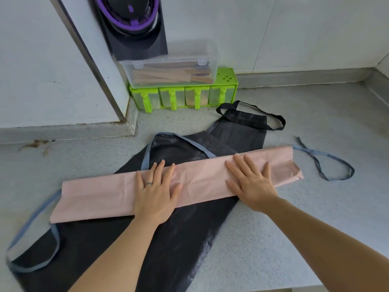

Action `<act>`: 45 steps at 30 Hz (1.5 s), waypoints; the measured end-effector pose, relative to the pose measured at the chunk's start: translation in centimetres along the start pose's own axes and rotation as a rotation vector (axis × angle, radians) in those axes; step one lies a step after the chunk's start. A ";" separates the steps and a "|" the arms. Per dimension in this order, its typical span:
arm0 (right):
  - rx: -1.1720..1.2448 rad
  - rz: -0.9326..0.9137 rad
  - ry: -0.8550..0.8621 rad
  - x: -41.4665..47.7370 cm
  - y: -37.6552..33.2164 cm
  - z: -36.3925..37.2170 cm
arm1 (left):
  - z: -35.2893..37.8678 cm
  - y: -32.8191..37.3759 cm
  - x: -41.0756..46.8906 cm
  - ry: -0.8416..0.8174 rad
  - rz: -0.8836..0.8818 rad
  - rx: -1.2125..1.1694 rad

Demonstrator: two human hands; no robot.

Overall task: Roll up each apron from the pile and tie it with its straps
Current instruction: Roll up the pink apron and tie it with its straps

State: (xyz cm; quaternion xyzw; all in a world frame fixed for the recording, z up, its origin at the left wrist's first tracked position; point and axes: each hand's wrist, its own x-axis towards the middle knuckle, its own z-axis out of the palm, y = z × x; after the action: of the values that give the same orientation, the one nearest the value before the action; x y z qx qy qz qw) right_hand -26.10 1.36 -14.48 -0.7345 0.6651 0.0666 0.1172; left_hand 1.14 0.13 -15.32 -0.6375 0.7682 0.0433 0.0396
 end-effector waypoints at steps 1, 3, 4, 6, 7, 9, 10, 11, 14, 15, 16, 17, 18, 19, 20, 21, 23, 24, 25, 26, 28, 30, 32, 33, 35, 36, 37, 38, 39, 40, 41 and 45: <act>-0.021 0.020 -0.021 0.2 0.3 -0.1 | 0.0 0.0 -0.1 -0.007 -0.016 -0.001; -0.034 0.049 -0.058 0.5 0.6 -0.6 | -0.2 0.0 0.1 -0.048 -0.068 -0.013; -0.035 0.051 -0.078 0.5 0.7 -0.8 | -0.4 0.1 0.2 -0.073 -0.097 -0.025; -0.033 0.055 -0.091 0.7 1.3 -1.0 | -0.6 0.0 0.1 -0.089 -0.113 -0.045; -0.038 0.058 -0.091 0.8 1.7 -1.1 | -0.7 -0.4 -0.1 -0.073 -0.103 -0.058; -0.065 0.064 -0.124 0.9 2.2 -1.2 | -0.7 -2.0 -1.0 -0.020 -0.059 -0.086; -0.078 0.070 -0.143 1.0 2.3 -1.3 | -0.7 -2.9 -1.5 -0.001 -0.021 -0.081; -0.081 0.086 -0.148 1.0 2.0 -1.4 | -0.6 -3.6 -2.0 0.017 0.024 -0.059; -0.026 0.077 0.065 0.7 -0.5 -1.6 | -0.5 -4.6 -2.4 -0.016 0.107 -0.034; 0.013 -0.027 0.176 0.5 -1.8 -1.6 | -0.6 -4.5 -2.3 -0.026 0.110 -0.046; 0.058 -0.178 0.231 0.2 -3.3 -1.6 | -0.6 -4.4 -2.2 -0.029 0.109 -0.058; 0.077 -0.354 0.214 -0.2 -4.5 -1.4 | -0.6 -4.4 -2.2 -0.034 0.106 -0.065; 0.064 -0.490 0.136 -0.4 -5.7 -1.1 | -0.7 -4.4 -2.1 -0.046 0.108 -0.063; 0.045 -0.554 0.051 -0.5 -6.6 -0.8 | -0.8 -4.5 -2.1 -0.067 0.119 -0.048; 0.021 -0.559 0.002 -0.5 -7.2 -0.7 | -0.9 -4.6 -2.1 -0.095 0.137 -0.027; 0.000 -0.546 0.024 -0.2 -7.4 -0.7 | -1.1 -4.8 -2.1 -0.126 0.157 -0.015; -0.054 -0.547 0.081 0.3 -7.7 -0.7 | -1.5 -5.0 -2.2 -0.167 0.201 -0.013; -0.073 -0.541 0.100 0.5 -7.8 -0.8 | -1.7 -5.1 -2.3 -0.171 0.227 -0.016; -0.082 -0.540 0.121 0.7 -7.9 -0.8 | -2.1 -5.1 -2.4 -0.162 0.251 -0.018; -0.079 -0.536 0.145 0.9 -8.0 -0.8 | -2.3 -5.1 -2.5 -0.161 0.266 -0.019; -0.061 -0.515 0.175 0.9 -8.5 -0.8 | -3.0 -4.9 -2.6 -0.180 0.269 -0.011; -0.038 -0.493 0.226 1.0 -8.7 -0.5 | -3.5 -4.6 -2.4 -0.220 0.230 -0.031; -0.026 -0.438 0.283 1.1 -8.9 -0.2 | -3.7 -4.0 -2.2 -0.232 0.191 -0.027; -0.012 -0.407 0.313 1.1 -9.0 0.1 | -3.8 -3.6 -2.1 -0.210 0.175 -0.017; 0.004 -0.367 0.357 1.0 -9.0 0.4 | -3.4 -3.2 -2.3 -0.178 0.133 -0.004; -0.011 -0.364 0.374 1.0 -9.0 0.4 | -3.0 -3.2 -2.5 -0.144 0.126 0.003; -0.036 -0.372 0.393 1.0 -9.0 0.4 | -2.7 -3.3 -2.7 -0.079 0.140 0.018; -0.066 -0.378 0.396 0.9 -8.9 0.4 | -2.4 -3.4 -2.9 -0.010 0.157 0.030; -0.095 -0.380 0.391 0.9 -8.8 0.2 | -2.3 -3.6 -3.0 0.036 0.176 0.052; -0.129 -0.374 0.378 0.7 -8.7 -0.2 | -2.4 -3.7 -3.1 0.082 0.192 0.072; -0.160 -0.372 0.370 0.5 -8.6 -0.5 | -2.6 -3.7 -3.4 0.108 0.207 0.076; -0.266 -0.361 0.302 -0.7 -7.5 -1.6 | -3.0 -4.0 -4.8 0.162 0.224 0.079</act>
State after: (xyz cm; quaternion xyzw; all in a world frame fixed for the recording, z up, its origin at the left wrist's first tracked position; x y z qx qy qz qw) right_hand -18.79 2.26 -12.18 -0.8519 0.5186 0.0209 -0.0708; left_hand 5.99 3.77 -11.84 -0.5473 0.8362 -0.0345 -0.0028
